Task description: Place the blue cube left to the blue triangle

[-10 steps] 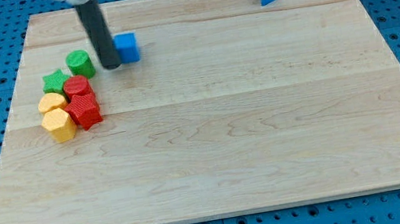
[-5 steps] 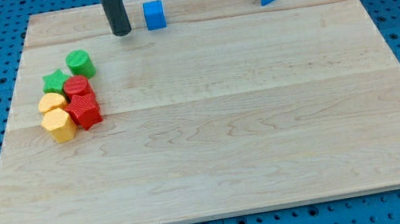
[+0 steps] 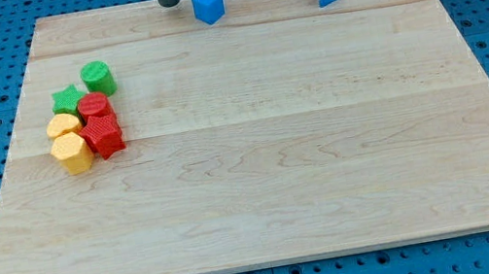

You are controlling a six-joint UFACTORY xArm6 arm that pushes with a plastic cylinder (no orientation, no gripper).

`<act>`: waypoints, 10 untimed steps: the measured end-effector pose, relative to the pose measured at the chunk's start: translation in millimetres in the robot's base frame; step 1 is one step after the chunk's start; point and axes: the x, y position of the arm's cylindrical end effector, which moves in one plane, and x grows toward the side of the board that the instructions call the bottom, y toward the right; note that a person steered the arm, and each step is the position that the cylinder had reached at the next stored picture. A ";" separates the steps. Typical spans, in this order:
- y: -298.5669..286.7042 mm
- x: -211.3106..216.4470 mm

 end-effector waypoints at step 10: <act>29.3 263.5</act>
